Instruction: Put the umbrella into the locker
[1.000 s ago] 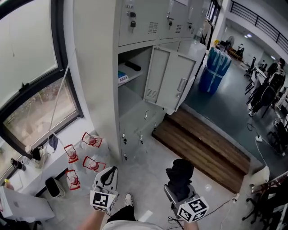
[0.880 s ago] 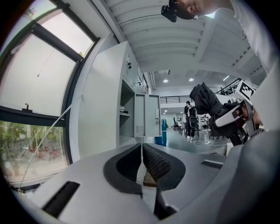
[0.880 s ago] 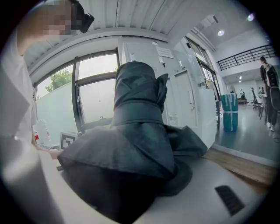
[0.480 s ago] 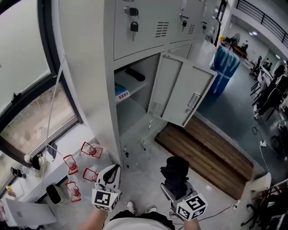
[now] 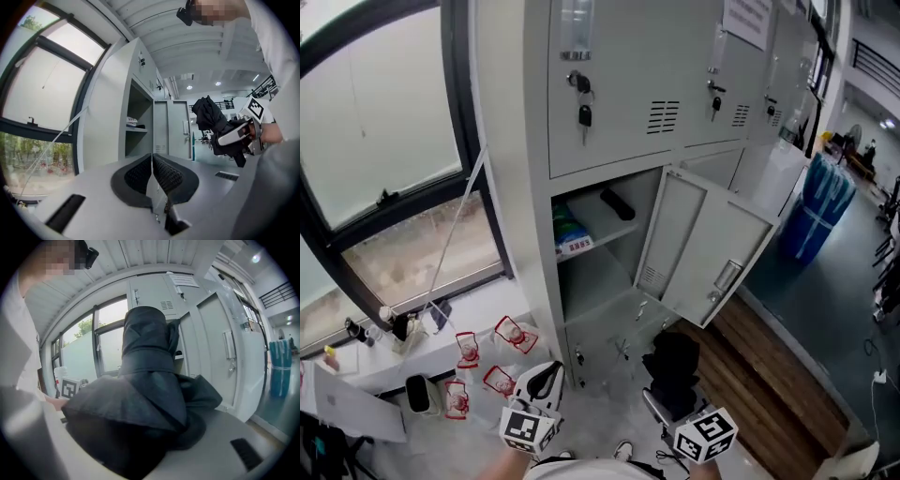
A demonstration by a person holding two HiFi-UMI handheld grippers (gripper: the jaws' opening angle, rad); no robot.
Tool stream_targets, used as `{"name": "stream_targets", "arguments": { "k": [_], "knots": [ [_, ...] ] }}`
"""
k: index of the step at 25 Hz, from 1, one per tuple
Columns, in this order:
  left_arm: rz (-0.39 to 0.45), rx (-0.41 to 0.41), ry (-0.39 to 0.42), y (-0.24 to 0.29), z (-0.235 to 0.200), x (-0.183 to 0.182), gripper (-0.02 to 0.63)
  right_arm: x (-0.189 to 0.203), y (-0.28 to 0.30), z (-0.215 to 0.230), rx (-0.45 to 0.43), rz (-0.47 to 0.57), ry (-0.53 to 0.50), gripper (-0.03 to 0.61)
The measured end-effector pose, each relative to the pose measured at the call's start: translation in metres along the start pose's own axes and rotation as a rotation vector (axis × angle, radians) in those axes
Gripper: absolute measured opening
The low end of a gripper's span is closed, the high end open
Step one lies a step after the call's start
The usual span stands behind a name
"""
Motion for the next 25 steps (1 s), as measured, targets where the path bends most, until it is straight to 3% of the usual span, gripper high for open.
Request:
{"name": "stream_targets", "arguments": {
  "k": [8,17,25],
  "knots": [
    [0.01,-0.139,0.01,0.026,0.039,-0.013,0.031,-0.012,0.009,0.063,-0.124,-0.047,-0.029,0.206],
    [-0.031,-0.285,0.012,0.018,0.049,-0.006,0.031,-0.015,0.035,0.092,-0.216,-0.095,-0.048,0.206],
    [-0.029,-0.292,0.012,0.024,0.042,-0.007,0.031,-0.016,0.047,0.092,-0.224,-0.118,-0.052,0.206]
  ]
}}
Point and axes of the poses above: the fingertips, and each gripper's own axes: y forward along the fingers, z to its right, x out of its underside, the point moved 9 cm from there along -y, backward along the fingers, and after that the axes turned 5 degrees about y, right-handed, at the moved point
